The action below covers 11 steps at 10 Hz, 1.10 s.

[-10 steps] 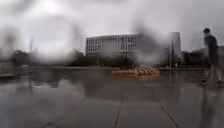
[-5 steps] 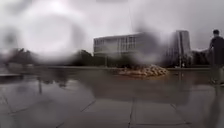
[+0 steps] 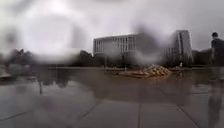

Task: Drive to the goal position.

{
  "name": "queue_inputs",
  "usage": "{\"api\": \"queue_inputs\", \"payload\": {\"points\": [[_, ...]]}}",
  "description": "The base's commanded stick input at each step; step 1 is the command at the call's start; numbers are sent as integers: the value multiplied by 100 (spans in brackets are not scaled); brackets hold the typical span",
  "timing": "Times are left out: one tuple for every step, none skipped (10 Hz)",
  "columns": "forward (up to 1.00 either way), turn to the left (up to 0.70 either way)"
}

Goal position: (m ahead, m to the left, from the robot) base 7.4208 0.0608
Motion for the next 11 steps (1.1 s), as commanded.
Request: {"api": "queue_inputs", "payload": {"points": [[70,0],[70,0],[70,0],[70,0],[70,0],[70,0],[70,0],[70,0],[70,0],[70,0],[70,0]]}}
